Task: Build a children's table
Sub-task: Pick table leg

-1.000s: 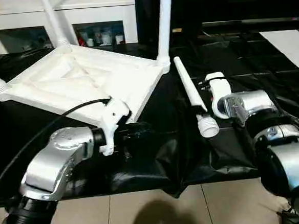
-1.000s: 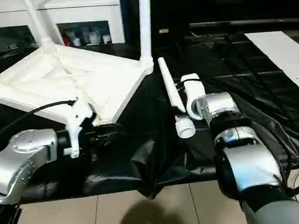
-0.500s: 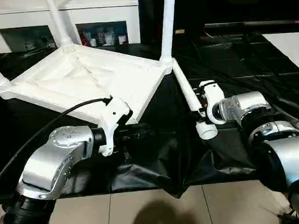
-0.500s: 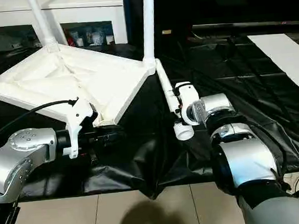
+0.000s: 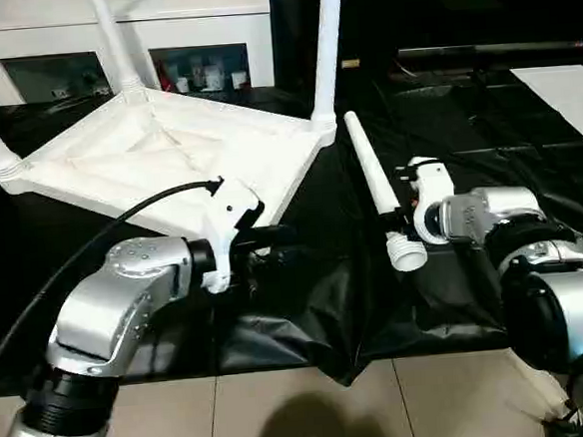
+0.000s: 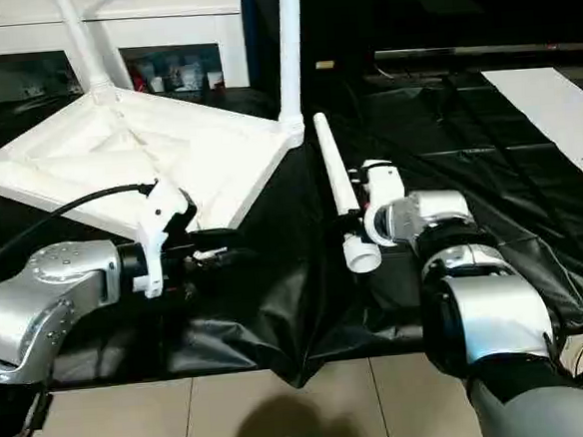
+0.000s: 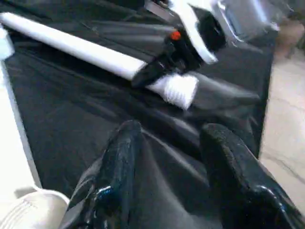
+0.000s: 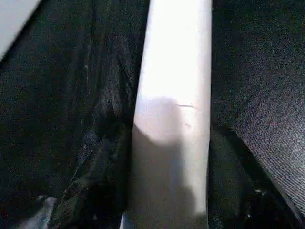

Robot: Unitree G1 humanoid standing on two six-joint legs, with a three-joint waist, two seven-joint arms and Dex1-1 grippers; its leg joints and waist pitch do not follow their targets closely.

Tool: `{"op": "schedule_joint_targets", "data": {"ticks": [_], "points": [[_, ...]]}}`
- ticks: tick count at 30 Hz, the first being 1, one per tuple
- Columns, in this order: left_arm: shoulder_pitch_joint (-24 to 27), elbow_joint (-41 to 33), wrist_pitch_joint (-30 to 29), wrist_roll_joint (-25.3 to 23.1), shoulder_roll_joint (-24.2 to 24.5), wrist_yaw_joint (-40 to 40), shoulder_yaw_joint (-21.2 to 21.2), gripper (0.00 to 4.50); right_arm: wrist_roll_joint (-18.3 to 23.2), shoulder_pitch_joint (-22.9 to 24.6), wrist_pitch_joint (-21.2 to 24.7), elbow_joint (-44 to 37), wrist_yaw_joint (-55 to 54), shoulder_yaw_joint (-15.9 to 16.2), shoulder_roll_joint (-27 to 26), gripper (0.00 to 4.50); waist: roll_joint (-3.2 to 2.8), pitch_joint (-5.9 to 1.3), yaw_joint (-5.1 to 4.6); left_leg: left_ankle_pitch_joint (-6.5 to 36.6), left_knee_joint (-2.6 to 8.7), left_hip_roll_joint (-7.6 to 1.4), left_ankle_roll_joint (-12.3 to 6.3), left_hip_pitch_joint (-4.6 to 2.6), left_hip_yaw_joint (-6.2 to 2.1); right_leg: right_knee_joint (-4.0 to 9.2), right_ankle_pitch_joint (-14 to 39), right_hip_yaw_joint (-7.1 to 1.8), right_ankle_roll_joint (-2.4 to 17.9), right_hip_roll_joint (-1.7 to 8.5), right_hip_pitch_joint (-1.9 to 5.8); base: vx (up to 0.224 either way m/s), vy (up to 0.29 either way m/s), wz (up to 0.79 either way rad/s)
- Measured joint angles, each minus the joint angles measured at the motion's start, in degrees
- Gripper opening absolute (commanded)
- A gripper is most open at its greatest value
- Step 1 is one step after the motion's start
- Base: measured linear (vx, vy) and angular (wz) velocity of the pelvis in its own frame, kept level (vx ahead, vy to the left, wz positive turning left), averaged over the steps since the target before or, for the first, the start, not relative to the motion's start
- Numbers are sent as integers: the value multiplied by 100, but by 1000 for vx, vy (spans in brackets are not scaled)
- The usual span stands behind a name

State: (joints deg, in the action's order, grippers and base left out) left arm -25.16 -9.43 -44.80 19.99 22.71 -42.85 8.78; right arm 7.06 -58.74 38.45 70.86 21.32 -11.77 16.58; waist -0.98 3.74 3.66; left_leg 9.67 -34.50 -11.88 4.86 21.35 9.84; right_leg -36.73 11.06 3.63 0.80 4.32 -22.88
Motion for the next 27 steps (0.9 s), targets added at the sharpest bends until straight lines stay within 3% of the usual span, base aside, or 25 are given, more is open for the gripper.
{"op": "schedule_joint_targets", "data": {"ticks": [4, 8, 12, 15, 20, 23, 27], "points": [[-55, 258, 167, -169, -449, 698, -223, 291, 215, 150, -227, -49, 31, -207, 11, 193, 3, -3, -24, 0, -1, 0, 0, -8, -5, -3, 0, 3, 0, 0, 6, 0, 0, 0], [-53, 408, 883, -582, -886, 1605, -318, 329, 488, 489, -763, -265, 181, -526, 22, 193, 8, -5, -44, 0, -1, 0, 0, -7, -7, 0, -2, 5, -10, 0, 4, 0, 0, 0], [-82, 527, 733, -735, -976, 1918, -309, 351, 860, 1016, -1173, -966, 443, -934, 46, 193, 4, -1, -13, -1, 0, 0, -2, 13, -4, -4, -3, 8, -16, 2, -17, 0, 0, 0], [-408, 822, 8, -59, -1603, 2076, -960, 389, 1652, 1732, -727, -2718, 1160, -1328, -17, 187, 10, 3, 73, -26, -4, 1, -35, 79, 0, -1, -19, 15, -7, 1, -54, 0, 0, 0], [-1078, 702, -445, 1474, -2301, 2025, -1753, 431, 2941, 2417, 198, -5004, 2152, -1395, -93, 186, 10, 0, 185, -44, -3, 0, -82, 86, 4, 37, -17, 11, -8, 1, -52, 0, 0, 0], [-1456, 758, -578, 1996, -2329, 2020, -2020, 444, 3586, 2879, 645, -5800, 2498, -1342, -59, 186, 7, -2, 231, -41, 2, 2, -84, 87, 4, 54, -18, 11, -9, 3, -47, 0, 0, 0], [-1657, 993, -748, 2158, -2409, 2056, -2223, 450, 3997, 3112, 908, -6368, 2669, -1191, -59, 186, 6, -1, 225, -35, 0, 2, -72, 86, 4, 59, -26, 10, -18, 4, -45, 0, 0, 0]]}}
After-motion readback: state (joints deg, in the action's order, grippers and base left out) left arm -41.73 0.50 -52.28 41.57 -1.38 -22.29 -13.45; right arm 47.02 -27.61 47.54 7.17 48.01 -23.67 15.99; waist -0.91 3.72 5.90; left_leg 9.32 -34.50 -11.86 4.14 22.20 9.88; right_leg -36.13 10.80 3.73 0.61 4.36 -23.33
